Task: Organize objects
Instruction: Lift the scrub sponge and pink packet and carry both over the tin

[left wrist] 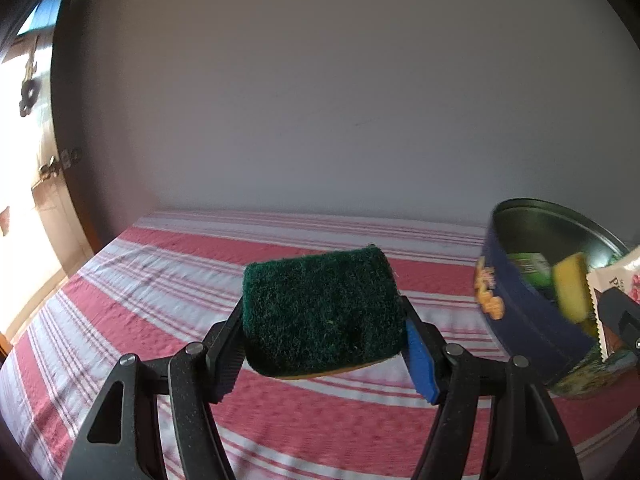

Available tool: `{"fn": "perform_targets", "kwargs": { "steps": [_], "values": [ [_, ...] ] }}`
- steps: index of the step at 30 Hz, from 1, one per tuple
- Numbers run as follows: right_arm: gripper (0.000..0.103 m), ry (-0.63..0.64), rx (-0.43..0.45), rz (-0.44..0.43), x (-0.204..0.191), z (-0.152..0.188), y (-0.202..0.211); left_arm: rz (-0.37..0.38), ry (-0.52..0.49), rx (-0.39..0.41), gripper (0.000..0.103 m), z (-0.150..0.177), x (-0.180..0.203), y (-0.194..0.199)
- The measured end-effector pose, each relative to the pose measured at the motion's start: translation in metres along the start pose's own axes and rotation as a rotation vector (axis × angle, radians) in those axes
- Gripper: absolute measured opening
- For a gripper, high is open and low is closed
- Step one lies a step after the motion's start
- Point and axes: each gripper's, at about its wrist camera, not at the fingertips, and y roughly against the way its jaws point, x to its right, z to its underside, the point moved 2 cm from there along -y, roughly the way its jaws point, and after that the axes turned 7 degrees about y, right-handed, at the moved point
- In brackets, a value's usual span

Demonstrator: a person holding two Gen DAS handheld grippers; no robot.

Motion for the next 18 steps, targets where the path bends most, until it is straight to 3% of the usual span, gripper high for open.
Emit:
{"fn": "perform_targets", "kwargs": {
  "steps": [18],
  "values": [
    [0.019, -0.059, 0.065, 0.114, 0.077, -0.005, 0.030, 0.117, -0.074, 0.046, 0.070, -0.018, 0.078, 0.023]
  ]
}}
